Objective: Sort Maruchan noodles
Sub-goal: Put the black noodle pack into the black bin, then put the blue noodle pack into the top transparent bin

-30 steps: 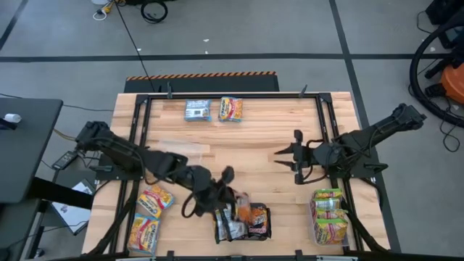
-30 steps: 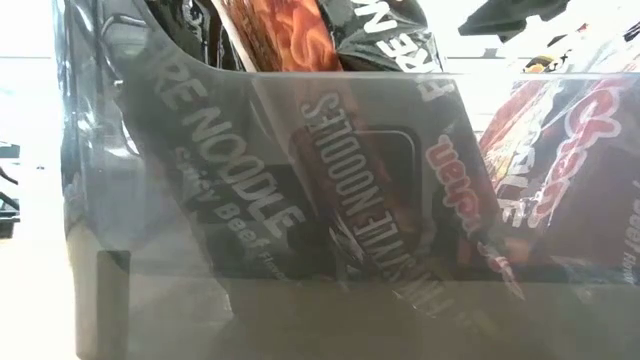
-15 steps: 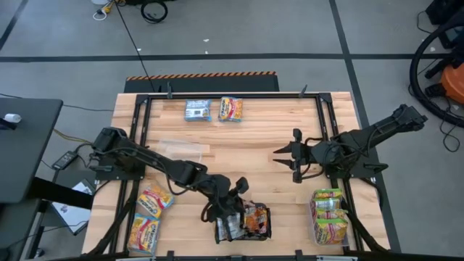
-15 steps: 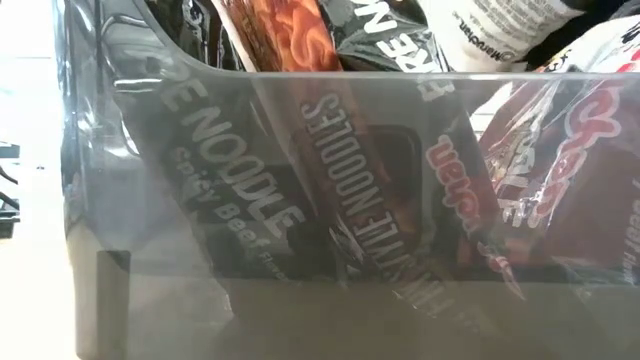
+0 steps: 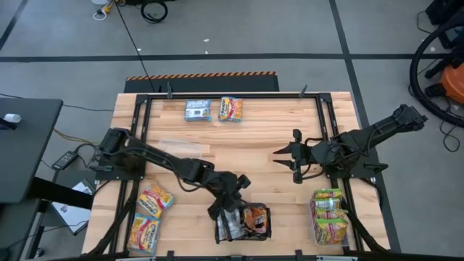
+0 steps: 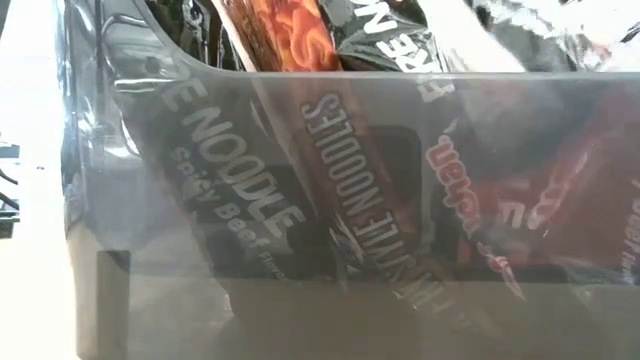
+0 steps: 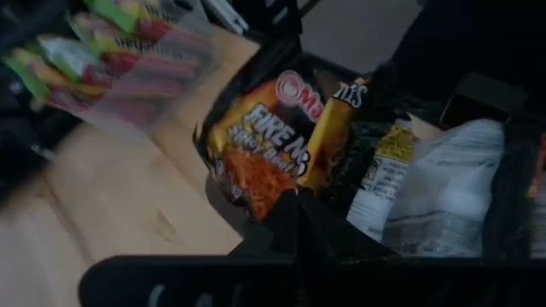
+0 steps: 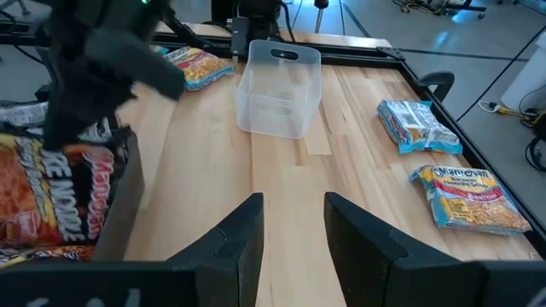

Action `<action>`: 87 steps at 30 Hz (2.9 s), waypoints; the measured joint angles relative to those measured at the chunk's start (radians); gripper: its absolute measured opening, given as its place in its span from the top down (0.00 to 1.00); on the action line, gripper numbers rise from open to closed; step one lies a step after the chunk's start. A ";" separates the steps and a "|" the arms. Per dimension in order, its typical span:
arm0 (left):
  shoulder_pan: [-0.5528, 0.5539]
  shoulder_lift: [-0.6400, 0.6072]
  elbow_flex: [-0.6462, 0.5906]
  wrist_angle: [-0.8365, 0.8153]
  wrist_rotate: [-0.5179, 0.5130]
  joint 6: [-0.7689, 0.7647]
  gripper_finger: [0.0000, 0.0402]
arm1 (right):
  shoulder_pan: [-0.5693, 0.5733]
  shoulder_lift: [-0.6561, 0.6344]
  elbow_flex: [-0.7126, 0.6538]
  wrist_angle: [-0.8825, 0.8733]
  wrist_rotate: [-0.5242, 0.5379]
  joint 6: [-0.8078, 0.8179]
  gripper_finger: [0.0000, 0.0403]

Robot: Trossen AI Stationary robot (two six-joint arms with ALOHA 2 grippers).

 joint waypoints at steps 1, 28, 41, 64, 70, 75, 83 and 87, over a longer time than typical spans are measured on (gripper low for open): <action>0.004 0.011 0.000 0.001 0.019 -0.002 1.00 | 0.000 0.000 0.000 0.000 0.000 0.000 0.68; -0.004 0.127 0.004 0.191 0.091 -0.028 0.96 | 0.004 0.094 -0.002 0.038 -0.079 0.021 0.68; -0.038 -0.061 0.006 -0.099 -0.055 -0.255 0.63 | 0.036 0.151 -0.002 0.149 -0.074 -0.020 0.68; -0.559 -0.226 -0.124 -0.979 -0.286 -2.045 0.59 | 0.032 0.151 -0.002 0.192 0.013 -0.195 0.68; -0.531 -0.118 -0.155 -1.023 -0.275 -2.098 0.59 | 0.032 0.151 -0.002 0.199 0.012 -0.191 0.68; -0.496 -0.035 -0.156 -1.051 -0.225 -2.096 0.59 | 0.032 0.151 -0.002 0.199 0.010 -0.187 0.68; -0.486 0.030 -0.154 -1.033 -0.193 -2.097 0.59 | 0.032 0.151 -0.002 0.199 0.008 -0.184 0.68; -0.486 0.071 -0.154 -1.027 -0.185 -2.058 0.59 | 0.032 0.151 -0.002 0.199 0.008 -0.183 0.68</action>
